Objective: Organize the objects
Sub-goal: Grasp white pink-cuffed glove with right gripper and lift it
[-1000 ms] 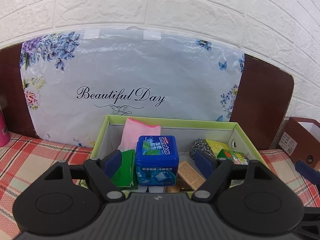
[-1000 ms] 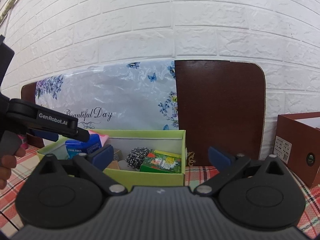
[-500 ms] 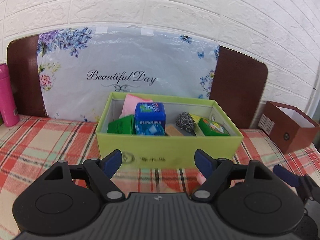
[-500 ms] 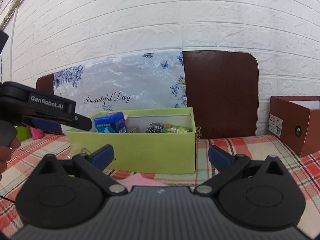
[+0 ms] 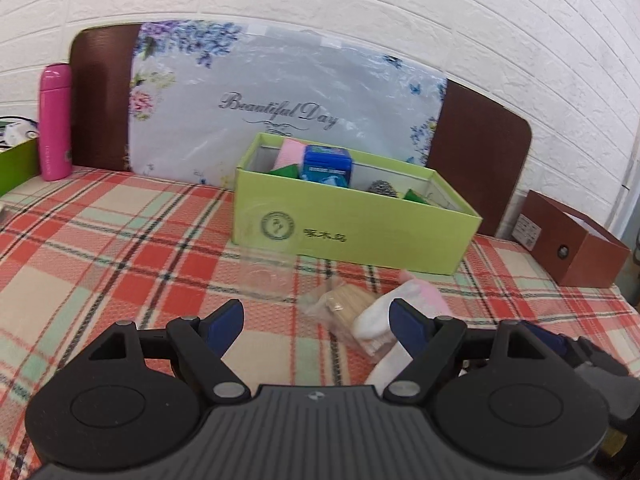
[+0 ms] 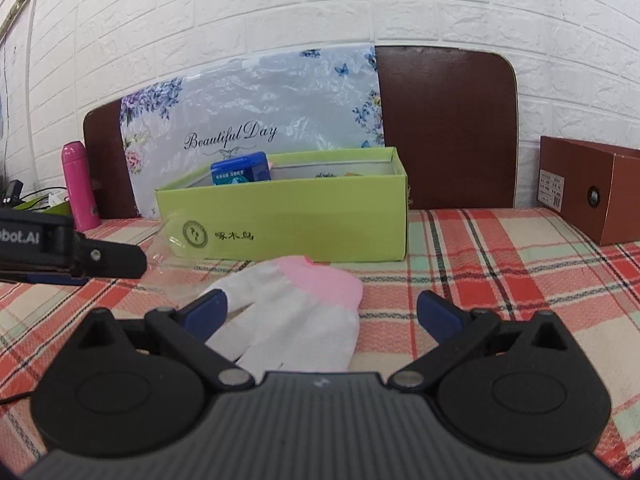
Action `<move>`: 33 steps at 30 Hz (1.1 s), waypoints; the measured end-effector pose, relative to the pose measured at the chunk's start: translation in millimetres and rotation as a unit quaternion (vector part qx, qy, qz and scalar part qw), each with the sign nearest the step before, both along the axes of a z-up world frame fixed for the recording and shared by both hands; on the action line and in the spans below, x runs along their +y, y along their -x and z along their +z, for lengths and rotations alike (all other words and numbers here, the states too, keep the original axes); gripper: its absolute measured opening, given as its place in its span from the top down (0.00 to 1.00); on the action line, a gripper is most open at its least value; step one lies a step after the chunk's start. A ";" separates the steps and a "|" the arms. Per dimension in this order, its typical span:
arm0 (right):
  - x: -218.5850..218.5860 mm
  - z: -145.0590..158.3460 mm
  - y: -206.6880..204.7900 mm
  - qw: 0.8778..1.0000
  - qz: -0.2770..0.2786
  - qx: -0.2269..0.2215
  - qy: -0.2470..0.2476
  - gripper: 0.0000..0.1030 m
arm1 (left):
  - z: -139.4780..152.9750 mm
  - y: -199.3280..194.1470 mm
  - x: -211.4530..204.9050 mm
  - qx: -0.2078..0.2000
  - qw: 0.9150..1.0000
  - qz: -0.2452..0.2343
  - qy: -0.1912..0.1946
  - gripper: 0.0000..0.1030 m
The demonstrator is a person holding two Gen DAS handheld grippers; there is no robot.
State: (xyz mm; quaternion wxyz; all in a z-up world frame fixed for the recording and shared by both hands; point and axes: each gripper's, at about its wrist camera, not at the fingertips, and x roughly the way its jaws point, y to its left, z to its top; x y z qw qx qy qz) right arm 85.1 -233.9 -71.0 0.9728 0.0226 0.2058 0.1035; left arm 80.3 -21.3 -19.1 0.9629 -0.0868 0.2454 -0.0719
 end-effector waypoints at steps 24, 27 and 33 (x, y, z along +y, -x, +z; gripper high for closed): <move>3.9 -16.0 2.9 0.995 0.031 0.088 -0.030 0.81 | -1.4 -51.2 -56.6 0.057 0.988 -0.144 -0.004 0.20; 4.6 -15.4 7.8 0.995 0.039 0.085 -0.033 0.83 | -7.5 -64.6 -74.8 0.080 0.983 -0.162 -0.020 0.20; 2.1 -13.8 25.3 0.994 0.047 0.090 -0.039 0.84 | -13.3 -67.9 -86.1 0.126 0.970 -0.206 -0.027 0.23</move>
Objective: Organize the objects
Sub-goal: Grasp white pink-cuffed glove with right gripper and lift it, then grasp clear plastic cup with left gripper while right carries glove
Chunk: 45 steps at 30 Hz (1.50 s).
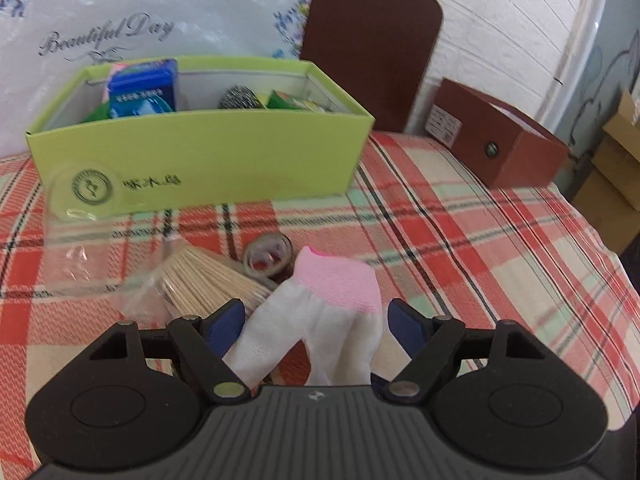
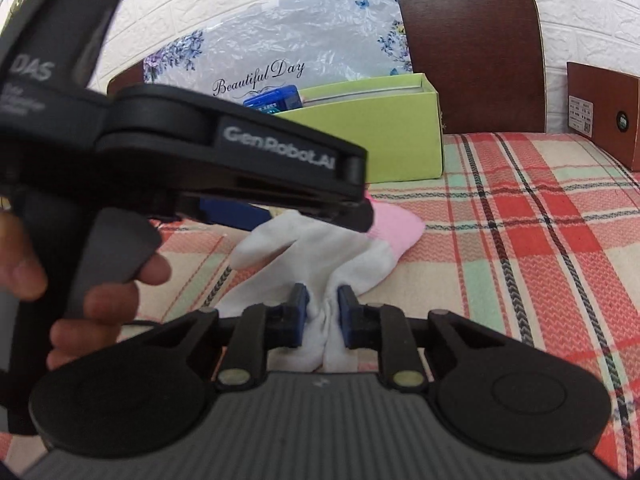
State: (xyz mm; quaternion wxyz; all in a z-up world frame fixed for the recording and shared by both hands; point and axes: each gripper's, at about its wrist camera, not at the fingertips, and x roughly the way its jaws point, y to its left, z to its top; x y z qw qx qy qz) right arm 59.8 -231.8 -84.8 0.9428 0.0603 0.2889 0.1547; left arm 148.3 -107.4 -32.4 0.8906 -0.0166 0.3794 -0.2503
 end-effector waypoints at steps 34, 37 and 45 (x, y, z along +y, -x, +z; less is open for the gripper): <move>7.6 -3.1 38.3 0.999 0.047 0.011 0.010 0.77 | 20.6 41.9 77.6 -0.078 0.989 0.123 0.028 0.33; 7.3 -3.8 37.9 0.999 0.047 0.011 0.011 0.77 | 26.3 21.2 85.3 -0.100 0.981 0.167 0.011 0.29; 8.0 -6.0 37.5 0.999 0.046 0.012 0.012 0.77 | 17.5 -41.2 94.3 -0.110 0.972 0.207 -0.031 0.28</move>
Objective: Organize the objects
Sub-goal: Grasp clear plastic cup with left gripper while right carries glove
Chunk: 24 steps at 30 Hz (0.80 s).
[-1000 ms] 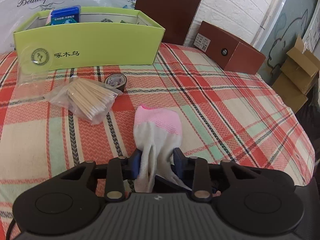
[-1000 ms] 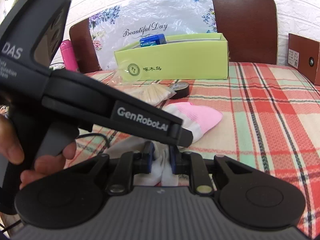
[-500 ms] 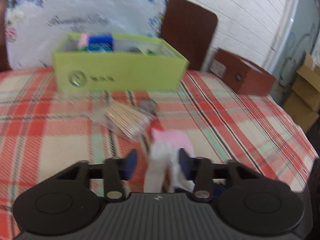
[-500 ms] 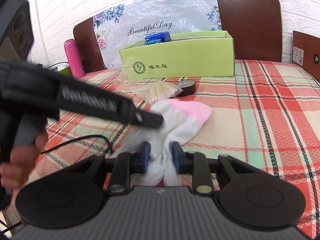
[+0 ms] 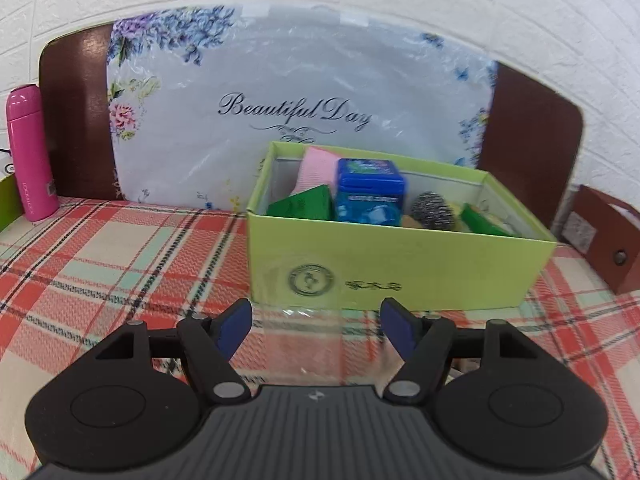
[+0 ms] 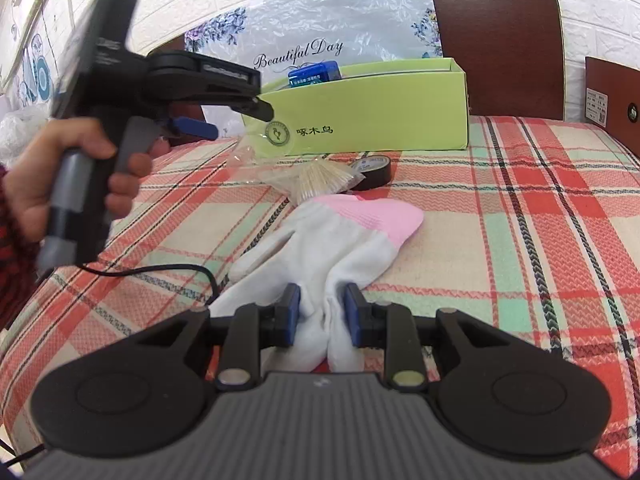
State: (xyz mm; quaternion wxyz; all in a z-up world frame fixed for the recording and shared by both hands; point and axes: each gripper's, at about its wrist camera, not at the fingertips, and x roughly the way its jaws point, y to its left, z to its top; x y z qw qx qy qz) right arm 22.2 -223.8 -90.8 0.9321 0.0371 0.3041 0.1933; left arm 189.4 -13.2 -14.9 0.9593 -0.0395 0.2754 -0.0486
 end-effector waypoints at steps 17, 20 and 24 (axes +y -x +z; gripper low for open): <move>2.2 5.0 5.6 1.000 -0.019 -0.019 0.012 0.87 | 3.0 26.6 3.3 0.013 0.997 -0.064 0.043 0.72; 0.7 10.8 8.0 0.999 -0.020 -0.026 0.005 0.88 | 7.2 39.9 2.9 0.006 0.996 -0.081 0.043 0.72; -0.8 24.2 10.1 0.999 -0.023 -0.047 0.006 0.89 | 11.3 52.0 5.8 0.000 0.994 -0.094 0.051 0.72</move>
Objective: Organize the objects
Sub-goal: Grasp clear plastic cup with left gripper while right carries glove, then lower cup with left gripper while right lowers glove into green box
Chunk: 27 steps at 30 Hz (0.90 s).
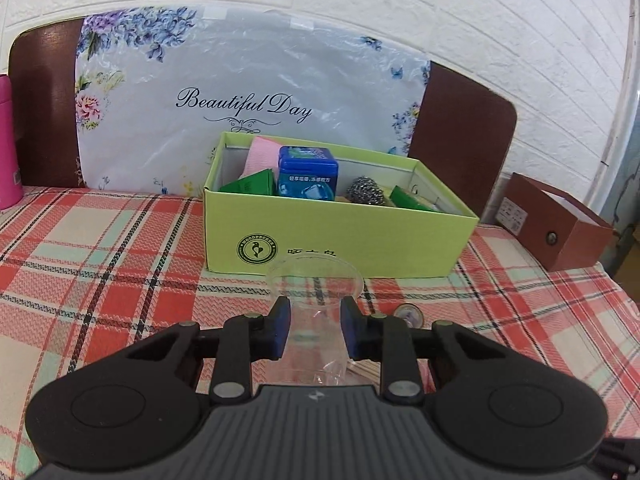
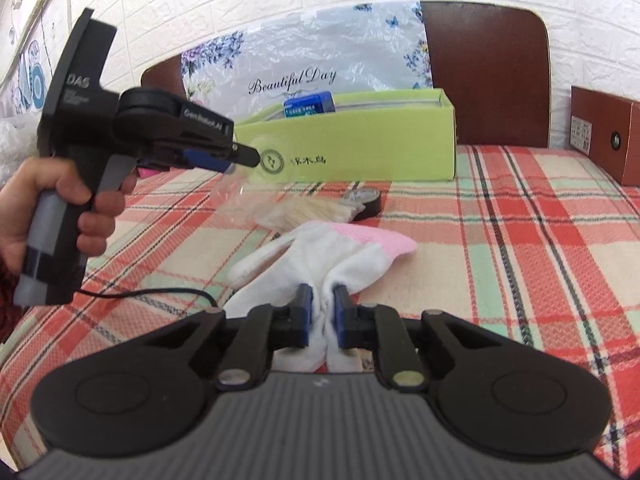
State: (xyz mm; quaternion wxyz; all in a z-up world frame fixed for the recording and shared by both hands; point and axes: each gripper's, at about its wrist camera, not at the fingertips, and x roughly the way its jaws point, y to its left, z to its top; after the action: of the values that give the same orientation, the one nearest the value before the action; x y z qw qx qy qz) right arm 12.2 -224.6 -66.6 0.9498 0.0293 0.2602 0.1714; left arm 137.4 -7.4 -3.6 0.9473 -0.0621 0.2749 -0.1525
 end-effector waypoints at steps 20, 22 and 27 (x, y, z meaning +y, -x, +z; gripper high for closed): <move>-7.4 91.4 -51.1 0.986 -0.017 -0.157 0.062 0.89 | 77.0 16.0 31.1 -0.101 0.994 0.007 0.030 0.72; -6.8 97.8 -68.2 0.984 -0.016 -0.166 0.067 0.89 | 82.7 -0.7 32.4 -0.099 0.994 0.012 0.035 0.72; 0.8 102.9 -115.1 0.977 -0.008 -0.193 0.087 0.89 | 84.7 -50.6 31.0 -0.106 0.994 0.028 0.028 0.72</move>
State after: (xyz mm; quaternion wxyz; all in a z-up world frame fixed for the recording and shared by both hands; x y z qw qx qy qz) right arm 127.3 -223.8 36.2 0.9824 -0.0846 0.0852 0.1428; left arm 188.0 23.6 81.1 0.9728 -0.0797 0.1667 -0.1397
